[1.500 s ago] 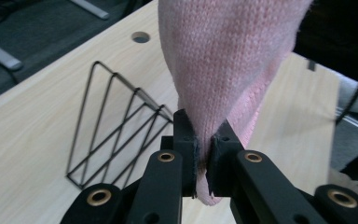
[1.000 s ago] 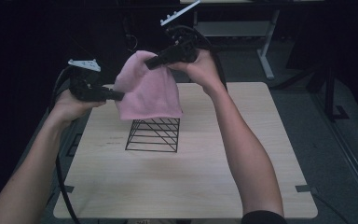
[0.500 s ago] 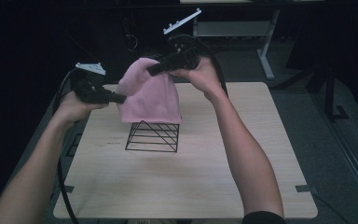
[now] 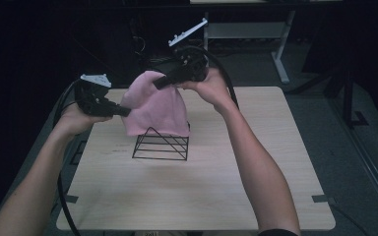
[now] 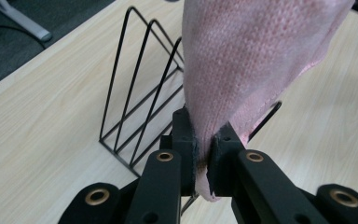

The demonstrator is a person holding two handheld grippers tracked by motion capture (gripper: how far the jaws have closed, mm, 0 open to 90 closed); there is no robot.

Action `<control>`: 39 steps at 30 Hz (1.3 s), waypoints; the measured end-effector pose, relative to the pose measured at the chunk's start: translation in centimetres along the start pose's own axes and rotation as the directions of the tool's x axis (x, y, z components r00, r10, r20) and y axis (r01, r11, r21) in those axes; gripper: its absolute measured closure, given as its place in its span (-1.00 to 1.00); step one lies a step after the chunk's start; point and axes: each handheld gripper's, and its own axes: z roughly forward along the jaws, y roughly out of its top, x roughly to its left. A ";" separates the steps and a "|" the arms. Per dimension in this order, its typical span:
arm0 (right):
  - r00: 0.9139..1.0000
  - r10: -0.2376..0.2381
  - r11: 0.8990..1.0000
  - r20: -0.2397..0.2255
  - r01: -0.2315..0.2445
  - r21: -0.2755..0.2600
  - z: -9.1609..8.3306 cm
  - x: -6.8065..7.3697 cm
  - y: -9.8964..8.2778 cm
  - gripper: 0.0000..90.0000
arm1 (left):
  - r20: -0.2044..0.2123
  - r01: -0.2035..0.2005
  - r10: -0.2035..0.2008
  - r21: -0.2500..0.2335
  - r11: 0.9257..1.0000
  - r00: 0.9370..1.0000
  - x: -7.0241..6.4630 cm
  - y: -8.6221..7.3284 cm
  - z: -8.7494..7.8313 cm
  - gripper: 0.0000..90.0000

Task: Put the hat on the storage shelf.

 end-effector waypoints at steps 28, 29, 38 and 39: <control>0.998 0.031 0.999 -0.050 -0.029 0.038 3.2 -0.4 -4.3 0.63 | -0.017 -0.041 0.043 0.106 0.994 0.999 -0.3 -3.0 2.6 0.86; 0.998 0.038 0.998 -0.052 -0.036 0.043 3.3 -0.4 -4.4 0.62 | -0.017 -0.039 0.041 0.106 0.994 0.999 -0.3 -3.2 2.8 0.86; 0.998 0.025 0.997 -0.060 -0.020 0.073 4.4 -0.2 -5.1 0.62 | -0.017 -0.034 0.036 0.122 0.992 0.999 -0.3 -4.3 3.8 0.86; 0.998 0.020 0.997 -0.058 -0.015 0.075 4.5 -0.2 -5.2 0.62 | -0.015 -0.032 0.034 0.124 0.992 0.999 -0.2 -4.4 3.9 0.85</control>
